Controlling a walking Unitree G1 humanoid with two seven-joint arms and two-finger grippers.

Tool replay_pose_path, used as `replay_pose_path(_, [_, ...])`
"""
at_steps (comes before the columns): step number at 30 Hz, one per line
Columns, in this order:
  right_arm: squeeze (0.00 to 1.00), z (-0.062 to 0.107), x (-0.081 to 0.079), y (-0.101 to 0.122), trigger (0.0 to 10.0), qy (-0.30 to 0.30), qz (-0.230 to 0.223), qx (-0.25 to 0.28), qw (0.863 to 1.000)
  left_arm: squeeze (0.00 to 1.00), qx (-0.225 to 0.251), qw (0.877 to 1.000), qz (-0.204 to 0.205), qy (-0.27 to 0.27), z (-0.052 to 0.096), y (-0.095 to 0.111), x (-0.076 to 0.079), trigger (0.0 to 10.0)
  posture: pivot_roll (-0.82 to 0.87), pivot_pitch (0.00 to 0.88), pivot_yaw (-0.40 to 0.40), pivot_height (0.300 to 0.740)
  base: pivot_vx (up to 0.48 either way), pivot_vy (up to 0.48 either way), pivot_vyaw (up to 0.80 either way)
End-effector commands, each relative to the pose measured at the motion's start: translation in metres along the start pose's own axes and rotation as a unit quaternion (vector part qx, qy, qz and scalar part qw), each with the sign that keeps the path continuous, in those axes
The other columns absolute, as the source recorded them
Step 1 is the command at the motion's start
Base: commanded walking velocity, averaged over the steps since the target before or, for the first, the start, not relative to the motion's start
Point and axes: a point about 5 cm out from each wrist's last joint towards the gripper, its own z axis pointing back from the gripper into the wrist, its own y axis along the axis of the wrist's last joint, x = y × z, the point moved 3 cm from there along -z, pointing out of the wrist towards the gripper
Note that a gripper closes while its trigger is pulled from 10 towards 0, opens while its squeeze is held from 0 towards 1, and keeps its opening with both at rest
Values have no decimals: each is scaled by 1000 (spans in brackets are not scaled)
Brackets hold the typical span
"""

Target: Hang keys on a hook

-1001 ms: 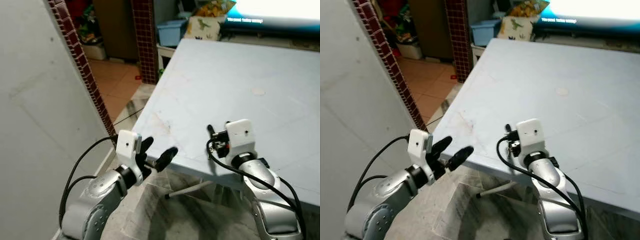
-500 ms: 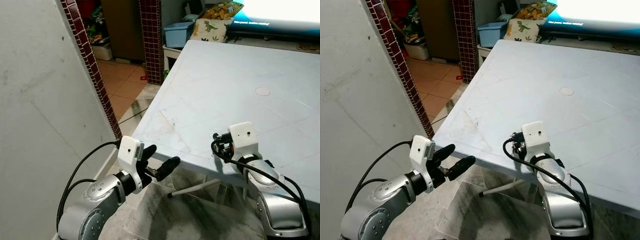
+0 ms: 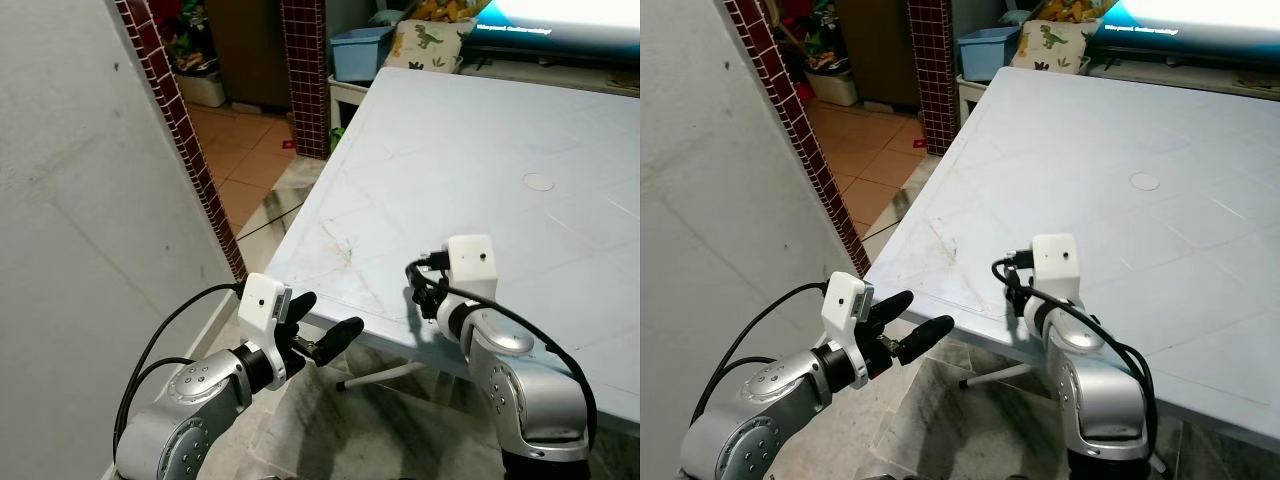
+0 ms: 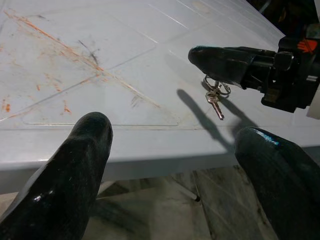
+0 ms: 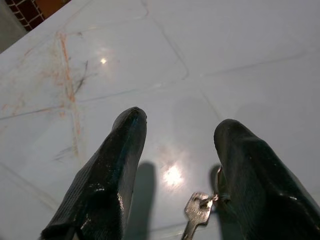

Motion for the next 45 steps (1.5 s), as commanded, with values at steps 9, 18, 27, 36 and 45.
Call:
replay_pose_path(9, [0,11,1,-1,10000,-16,-40,-37,998,0,0,1000,-2,-15,2,2,5,10000,-66,115,81,740,0,0,0])
replay_pose_path(18, [0,19,-7,-11,10000,-3,-61,-69,996,0,-1,1000,-4,-22,-1,2,7,10000,-74,110,78,740,0,0,0])
replay_pose_path(27, [0,13,-7,-20,10000,-12,-108,-94,990,0,-1,1000,-7,-23,-1,2,7,10000,-68,112,75,740,0,0,0])
replay_pose_path(36, [0,11,1,-32,10000,-26,-116,-109,987,0,-2,1000,-8,-24,-1,2,8,10000,-67,119,77,740,0,0,0])
replay_pose_path(45, [0,6,35,-42,4980,-62,-56,-106,991,0,-4,1000,-10,-24,-1,2,8,10000,-65,120,79,740,0,0,0])
